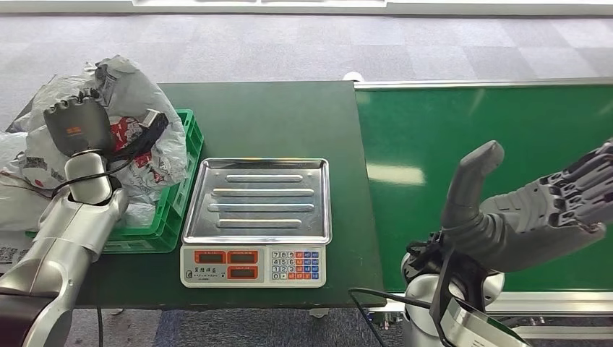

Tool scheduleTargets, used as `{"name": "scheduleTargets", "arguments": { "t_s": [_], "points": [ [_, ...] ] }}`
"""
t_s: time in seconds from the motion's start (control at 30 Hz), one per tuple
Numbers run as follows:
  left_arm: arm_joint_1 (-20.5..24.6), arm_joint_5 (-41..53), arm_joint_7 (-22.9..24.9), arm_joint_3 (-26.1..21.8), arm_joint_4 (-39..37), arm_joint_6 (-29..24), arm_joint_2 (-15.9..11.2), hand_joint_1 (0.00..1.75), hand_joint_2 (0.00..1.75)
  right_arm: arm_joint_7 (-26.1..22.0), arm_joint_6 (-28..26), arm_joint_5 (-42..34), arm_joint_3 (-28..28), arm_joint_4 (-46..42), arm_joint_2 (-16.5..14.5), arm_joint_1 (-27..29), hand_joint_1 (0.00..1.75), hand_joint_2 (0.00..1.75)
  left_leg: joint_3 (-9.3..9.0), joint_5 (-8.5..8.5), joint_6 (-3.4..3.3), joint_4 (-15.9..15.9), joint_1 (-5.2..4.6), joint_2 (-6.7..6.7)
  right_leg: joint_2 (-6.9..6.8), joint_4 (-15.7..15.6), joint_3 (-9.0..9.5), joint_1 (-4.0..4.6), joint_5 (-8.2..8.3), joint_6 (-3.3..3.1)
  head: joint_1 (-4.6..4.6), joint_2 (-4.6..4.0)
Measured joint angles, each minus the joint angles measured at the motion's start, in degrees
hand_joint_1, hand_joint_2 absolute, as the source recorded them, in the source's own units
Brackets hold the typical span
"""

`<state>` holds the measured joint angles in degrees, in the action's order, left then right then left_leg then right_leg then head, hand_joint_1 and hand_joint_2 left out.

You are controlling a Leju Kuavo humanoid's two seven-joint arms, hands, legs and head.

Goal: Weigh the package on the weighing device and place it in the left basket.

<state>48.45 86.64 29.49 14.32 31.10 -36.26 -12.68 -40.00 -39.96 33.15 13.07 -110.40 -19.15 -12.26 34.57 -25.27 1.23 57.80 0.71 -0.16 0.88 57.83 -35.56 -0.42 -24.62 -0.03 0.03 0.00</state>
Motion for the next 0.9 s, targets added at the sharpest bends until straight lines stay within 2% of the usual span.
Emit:
{"name": "scheduleTargets", "arguments": {
  "t_s": [0.07, 0.17, 0.3, 0.4, 0.47, 0.53, 0.57, 0.67, 0.7, 0.73, 0.8, 0.83, 0.9],
  "points": [
    [1.18, -0.01, -1.06, 0.00, -3.55, 2.26, 0.26, 0.00, 0.00, 0.00, 0.01, 0.14, 0.00, 0.00, 0.00, 0.00, 0.00, 1.75, 0.00, 0.00, 0.01, 0.00, 0.01, 0.04, 0.02, 0.00, 0.00, 0.00, 0.01, -0.01, 0.00, 0.00],
    [2.01, -0.02, -0.45, 0.00, -6.66, 2.76, 0.69, 0.00, 0.00, 0.00, 0.01, 0.19, 0.00, 0.00, 0.00, 0.00, 0.00, 1.75, -0.01, 0.00, 0.01, 0.00, 0.01, 0.13, 0.08, 0.01, -0.02, 0.00, 0.03, -0.03, 0.00, 0.00],
    [2.24, -0.14, 0.92, -0.16, -8.51, -0.87, 0.80, 0.00, 0.00, 0.00, 0.01, 0.05, 0.00, 0.01, 0.00, 0.00, 0.00, 1.75, 0.00, 0.01, 0.02, 0.00, 0.02, 0.07, 0.04, 0.01, -0.01, 0.00, 0.03, -0.03, 0.00, 0.00],
    [0.70, -0.32, -0.40, -1.75, -5.40, -3.18, 0.58, 0.00, 0.00, 0.00, 0.01, -0.31, 0.00, 0.10, 0.00, -0.01, 0.00, 1.75, 0.00, 0.00, 0.03, 0.00, 0.02, 0.07, 0.05, 0.02, -0.02, 0.00, 0.02, -0.03, -0.01, 0.00],
    [-1.59, -1.01, -4.74, -4.67, 0.13, -3.48, 0.73, 0.00, 0.00, 0.00, 0.01, -0.55, 0.00, 0.15, 0.00, -0.02, 0.00, 1.75, 0.00, -0.01, 0.04, 0.00, 0.02, 0.09, 0.09, 0.02, -0.08, 0.00, 0.02, -0.03, -0.01, 0.00],
    [-3.52, -5.42, -15.61, -10.23, 7.50, -3.68, 2.83, 0.00, 0.00, 0.01, 0.01, -0.75, -0.04, 0.19, 0.00, -0.01, 0.00, 1.75, 0.13, 0.02, 0.00, 0.04, 0.02, 0.10, 0.11, 0.01, -0.21, 0.02, 0.04, 0.00, -0.01, 0.00],
    [-3.88, -9.61, -24.19, -14.42, 11.34, -3.74, 4.67, 0.00, 0.00, 0.01, 0.01, -0.81, -0.07, 0.23, 0.00, -0.02, 0.00, 1.75, 0.24, 0.05, -0.03, 0.06, 0.02, 0.06, 0.08, 0.01, -0.26, 0.04, 0.06, 0.02, 0.00, 0.00],
    [-2.91, -25.30, -58.53, -32.42, 20.55, -3.88, 11.60, 0.00, 0.00, 0.02, 0.02, -0.85, -0.11, 0.61, 0.00, -0.07, 0.00, 1.75, 0.30, -0.02, -0.07, 0.07, 0.00, 0.17, 0.18, 0.01, -0.27, -0.05, 0.11, 0.09, 0.04, 0.00],
    [-2.75, -31.13, -66.98, -38.48, 23.02, -3.89, 13.78, 0.00, 0.44, 0.03, 0.01, -0.82, -0.14, 0.76, 0.00, -0.08, 0.00, 1.75, 0.15, -0.11, -0.07, 0.06, -0.07, 0.44, 0.43, 0.01, -0.26, -0.13, 0.11, 0.09, 0.02, 0.00],
    [-2.83, -36.93, -71.77, -43.39, 25.16, -3.89, 15.55, 0.00, 0.87, 0.04, 0.01, -0.79, -0.17, 0.88, -0.01, -0.08, 0.00, 1.75, 0.01, -0.19, -0.07, 0.05, -0.12, 0.73, 0.69, 0.01, -0.26, -0.20, 0.12, 0.09, -0.01, 0.00],
    [-3.61, -48.22, -72.32, -49.47, 29.18, -3.87, 18.56, 0.00, 1.75, 0.04, 0.01, -0.57, -0.26, 1.03, -0.01, -0.08, 0.00, 1.75, -0.14, -0.24, -0.08, 0.05, -0.15, 0.97, 0.93, 0.01, -0.24, -0.22, 0.11, 0.08, -0.03, 0.00],
    [-4.22, -53.07, -71.65, -50.50, 31.01, -3.85, 19.64, 0.00, 1.75, 0.04, 0.01, -0.40, -0.30, 1.07, -0.01, -0.07, 0.00, 1.75, -0.13, -0.23, -0.08, 0.06, -0.10, 0.87, 0.85, 0.01, -0.22, -0.20, 0.08, 0.08, -0.01, 0.00],
    [-5.78, -62.15, -70.58, -48.78, 34.41, -3.79, 21.03, 0.00, 1.75, 0.04, 0.01, -0.02, -0.36, 1.10, 0.00, -0.06, 0.00, 1.75, -0.06, -0.17, -0.09, 0.06, -0.04, 0.46, 0.45, 0.01, -0.11, -0.11, 0.02, 0.08, -0.01, 0.00]
  ]
}}
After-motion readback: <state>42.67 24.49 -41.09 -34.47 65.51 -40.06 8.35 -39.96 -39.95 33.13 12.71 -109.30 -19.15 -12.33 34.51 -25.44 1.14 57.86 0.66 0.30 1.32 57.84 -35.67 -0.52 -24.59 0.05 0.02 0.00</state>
